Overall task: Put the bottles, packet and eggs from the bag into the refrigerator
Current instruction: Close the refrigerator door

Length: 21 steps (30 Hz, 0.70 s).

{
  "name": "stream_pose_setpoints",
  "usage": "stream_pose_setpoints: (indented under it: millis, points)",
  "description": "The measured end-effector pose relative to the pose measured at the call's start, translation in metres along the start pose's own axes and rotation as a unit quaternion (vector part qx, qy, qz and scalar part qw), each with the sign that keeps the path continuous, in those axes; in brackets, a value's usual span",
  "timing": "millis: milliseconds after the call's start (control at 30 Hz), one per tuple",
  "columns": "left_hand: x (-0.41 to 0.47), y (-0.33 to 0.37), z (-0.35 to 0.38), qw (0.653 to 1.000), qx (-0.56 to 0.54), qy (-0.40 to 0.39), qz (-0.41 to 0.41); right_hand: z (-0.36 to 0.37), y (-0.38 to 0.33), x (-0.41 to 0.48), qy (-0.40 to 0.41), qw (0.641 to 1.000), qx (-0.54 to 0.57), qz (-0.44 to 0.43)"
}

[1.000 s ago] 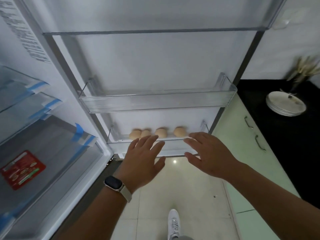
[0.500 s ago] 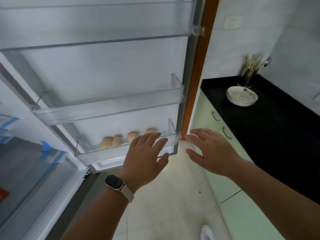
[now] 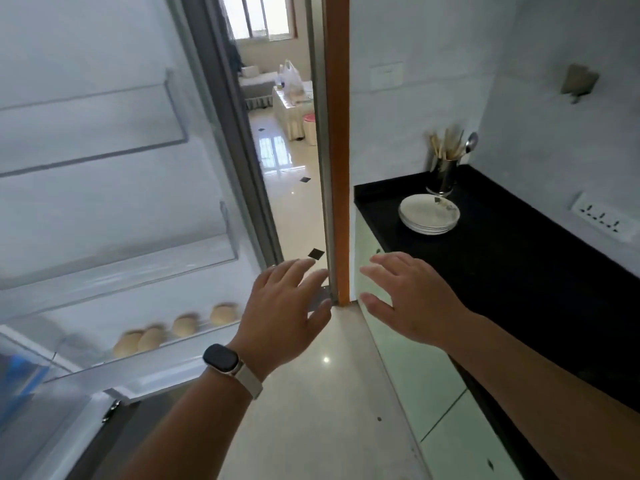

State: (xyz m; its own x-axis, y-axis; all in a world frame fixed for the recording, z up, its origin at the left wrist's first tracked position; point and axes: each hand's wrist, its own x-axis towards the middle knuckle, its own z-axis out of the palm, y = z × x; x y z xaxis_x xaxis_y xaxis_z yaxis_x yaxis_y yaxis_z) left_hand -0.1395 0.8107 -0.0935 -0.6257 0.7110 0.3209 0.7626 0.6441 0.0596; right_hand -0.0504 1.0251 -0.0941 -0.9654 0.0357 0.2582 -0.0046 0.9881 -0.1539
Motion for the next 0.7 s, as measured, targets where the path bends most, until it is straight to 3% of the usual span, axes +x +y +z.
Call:
stream_pose_setpoints:
  millis: [333, 700]
  points:
    - [0.069, 0.061, -0.005, 0.997, 0.068, 0.009, -0.037, -0.016, 0.093, 0.020, 0.038, 0.996, 0.054, -0.066]
    - [0.095, 0.019, -0.037, 0.981, 0.175, 0.025, -0.079, 0.002, 0.089, 0.088, 0.030, 0.983, 0.138, -0.120]
